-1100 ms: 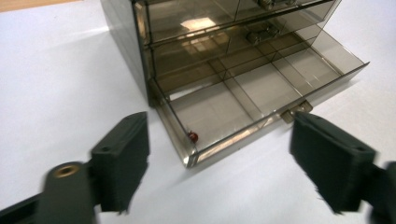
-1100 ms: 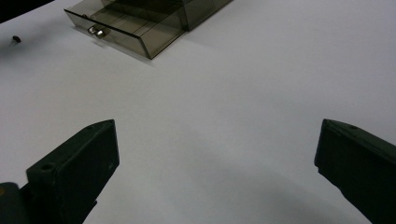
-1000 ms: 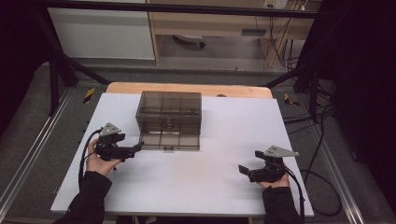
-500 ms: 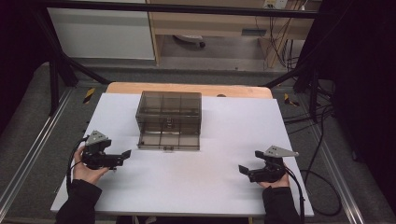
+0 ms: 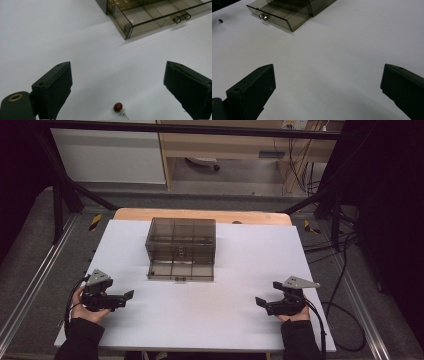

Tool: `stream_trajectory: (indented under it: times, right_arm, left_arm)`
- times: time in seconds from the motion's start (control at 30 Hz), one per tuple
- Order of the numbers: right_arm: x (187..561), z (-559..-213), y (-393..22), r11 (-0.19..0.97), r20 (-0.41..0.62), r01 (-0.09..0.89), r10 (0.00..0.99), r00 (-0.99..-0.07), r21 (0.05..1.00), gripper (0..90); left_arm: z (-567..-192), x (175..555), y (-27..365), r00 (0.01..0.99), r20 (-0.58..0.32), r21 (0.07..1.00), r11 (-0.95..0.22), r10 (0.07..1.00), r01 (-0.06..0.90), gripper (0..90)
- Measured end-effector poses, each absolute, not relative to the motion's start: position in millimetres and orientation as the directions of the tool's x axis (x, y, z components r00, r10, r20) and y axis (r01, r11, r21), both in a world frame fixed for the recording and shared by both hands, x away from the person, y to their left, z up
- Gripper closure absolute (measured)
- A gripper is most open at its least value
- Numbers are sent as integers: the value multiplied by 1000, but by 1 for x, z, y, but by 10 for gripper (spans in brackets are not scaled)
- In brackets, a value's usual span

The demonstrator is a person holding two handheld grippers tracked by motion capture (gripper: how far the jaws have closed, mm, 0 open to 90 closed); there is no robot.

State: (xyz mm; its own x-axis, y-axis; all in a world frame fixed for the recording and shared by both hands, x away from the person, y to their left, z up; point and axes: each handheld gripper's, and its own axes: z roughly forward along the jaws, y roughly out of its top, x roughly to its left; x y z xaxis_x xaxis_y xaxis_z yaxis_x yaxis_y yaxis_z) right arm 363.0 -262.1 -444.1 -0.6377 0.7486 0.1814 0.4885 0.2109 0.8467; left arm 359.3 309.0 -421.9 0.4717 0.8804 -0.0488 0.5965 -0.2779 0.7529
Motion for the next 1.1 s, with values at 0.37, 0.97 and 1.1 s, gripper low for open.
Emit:
stream_trajectory:
  times: [0.37, 0.97, 1.1]
  right_arm:
    - [363, -443, -263, 208, 182, 487, 749, -638, 848, 4]
    - [363, -444, -262, 209, 184, 489, 747, -638, 847, 4]
    - [363, -443, -262, 208, 185, 489, 747, -638, 847, 4]
  left_arm:
    - [-432, 351, 313, 451, -53, 711, -283, 891, 643, 206]
    - [-441, 349, 311, 435, -53, 655, -298, 899, 695, 527]
    - [-441, 349, 311, 431, -53, 655, -294, 901, 696, 567]
